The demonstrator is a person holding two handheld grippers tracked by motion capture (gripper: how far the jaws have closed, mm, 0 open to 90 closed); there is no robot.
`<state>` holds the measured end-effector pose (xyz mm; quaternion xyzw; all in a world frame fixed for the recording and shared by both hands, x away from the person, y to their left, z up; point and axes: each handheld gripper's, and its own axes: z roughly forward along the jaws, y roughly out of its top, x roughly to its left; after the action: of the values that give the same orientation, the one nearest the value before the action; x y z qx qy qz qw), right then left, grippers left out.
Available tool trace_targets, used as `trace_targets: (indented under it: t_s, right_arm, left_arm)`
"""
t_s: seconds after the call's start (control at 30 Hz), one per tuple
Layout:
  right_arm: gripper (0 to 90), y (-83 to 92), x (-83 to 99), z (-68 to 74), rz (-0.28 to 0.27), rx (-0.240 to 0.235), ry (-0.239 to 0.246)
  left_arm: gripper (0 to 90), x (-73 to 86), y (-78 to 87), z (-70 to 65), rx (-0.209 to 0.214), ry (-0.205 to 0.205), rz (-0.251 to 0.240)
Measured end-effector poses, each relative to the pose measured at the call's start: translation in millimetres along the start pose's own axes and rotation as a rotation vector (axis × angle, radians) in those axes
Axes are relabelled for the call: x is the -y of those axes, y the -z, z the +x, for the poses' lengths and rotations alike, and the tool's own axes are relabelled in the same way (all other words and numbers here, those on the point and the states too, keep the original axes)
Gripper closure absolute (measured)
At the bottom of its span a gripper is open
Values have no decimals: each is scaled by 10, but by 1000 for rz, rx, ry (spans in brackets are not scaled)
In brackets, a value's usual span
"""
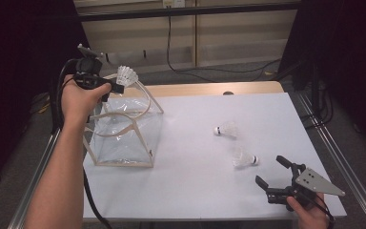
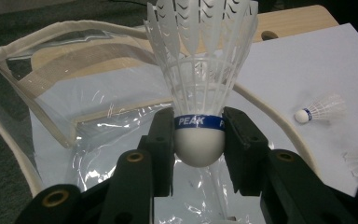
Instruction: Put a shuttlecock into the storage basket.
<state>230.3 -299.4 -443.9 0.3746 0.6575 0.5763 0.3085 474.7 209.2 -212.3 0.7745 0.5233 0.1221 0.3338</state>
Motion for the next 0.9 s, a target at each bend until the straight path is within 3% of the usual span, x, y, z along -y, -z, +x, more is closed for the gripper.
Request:
trace_targets:
  t_s: [0.9]
  right_arm:
    - [10, 1, 0, 0, -1, -1, -3]
  left_arm:
    - [657, 113, -75, 221, -49, 64, 6]
